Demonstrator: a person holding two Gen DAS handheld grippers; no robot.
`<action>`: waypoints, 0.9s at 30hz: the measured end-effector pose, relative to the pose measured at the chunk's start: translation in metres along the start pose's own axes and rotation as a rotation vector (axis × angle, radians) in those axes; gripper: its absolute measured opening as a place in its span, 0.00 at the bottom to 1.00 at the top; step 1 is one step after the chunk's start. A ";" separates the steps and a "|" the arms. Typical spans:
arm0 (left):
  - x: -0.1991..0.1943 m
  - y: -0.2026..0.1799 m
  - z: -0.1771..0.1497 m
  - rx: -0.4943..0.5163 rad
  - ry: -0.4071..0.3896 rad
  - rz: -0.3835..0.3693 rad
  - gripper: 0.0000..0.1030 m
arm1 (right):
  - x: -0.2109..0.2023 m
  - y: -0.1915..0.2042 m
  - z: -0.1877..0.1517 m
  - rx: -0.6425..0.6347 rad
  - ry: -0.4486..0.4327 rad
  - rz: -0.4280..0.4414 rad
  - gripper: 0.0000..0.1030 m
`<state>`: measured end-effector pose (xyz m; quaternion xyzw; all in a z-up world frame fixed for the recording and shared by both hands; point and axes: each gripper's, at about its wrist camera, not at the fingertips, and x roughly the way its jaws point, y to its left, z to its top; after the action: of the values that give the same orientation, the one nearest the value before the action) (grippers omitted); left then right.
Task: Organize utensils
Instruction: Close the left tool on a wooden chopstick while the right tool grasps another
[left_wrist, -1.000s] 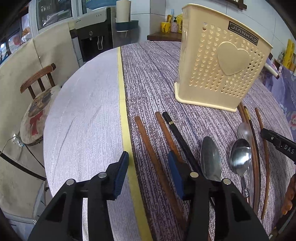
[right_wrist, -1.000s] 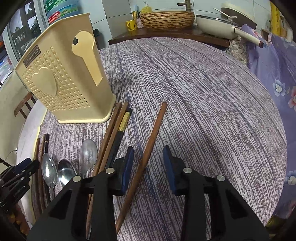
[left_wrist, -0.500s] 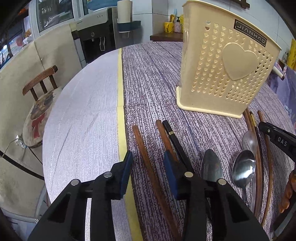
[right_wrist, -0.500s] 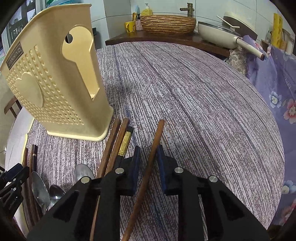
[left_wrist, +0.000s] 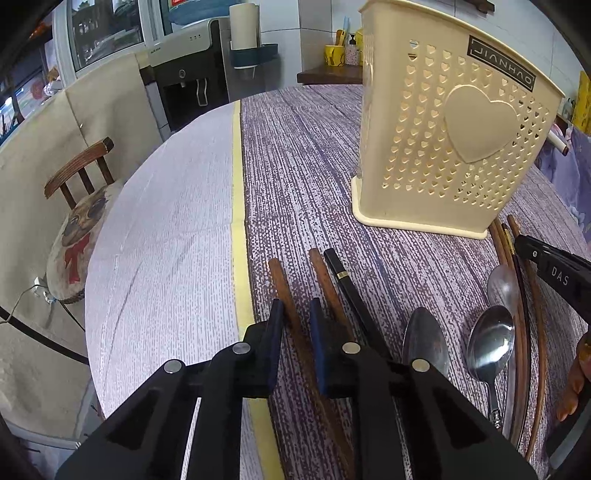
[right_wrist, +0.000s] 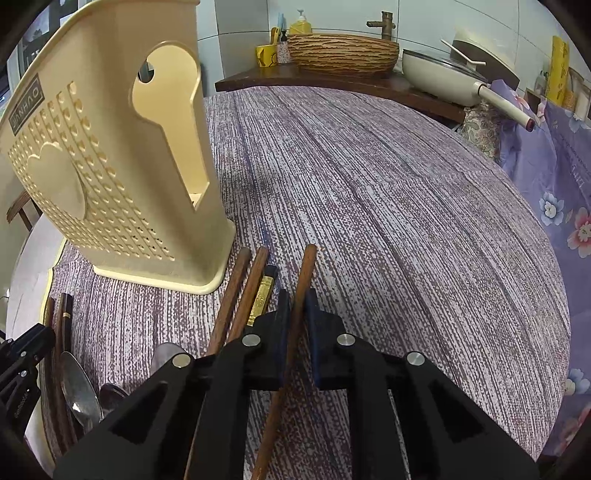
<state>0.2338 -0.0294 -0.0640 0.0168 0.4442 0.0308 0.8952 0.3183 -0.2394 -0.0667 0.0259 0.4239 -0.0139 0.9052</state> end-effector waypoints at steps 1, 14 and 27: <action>0.000 0.000 0.000 0.000 -0.002 -0.001 0.14 | 0.000 -0.001 0.000 0.004 0.001 0.005 0.10; 0.001 0.002 0.003 -0.003 0.000 -0.010 0.09 | 0.000 -0.004 0.000 0.031 0.001 0.033 0.09; 0.006 0.006 0.009 -0.016 0.010 -0.039 0.08 | 0.002 -0.006 0.003 0.047 -0.006 0.073 0.08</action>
<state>0.2440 -0.0234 -0.0632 0.0006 0.4486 0.0172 0.8935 0.3214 -0.2453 -0.0667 0.0627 0.4193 0.0090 0.9056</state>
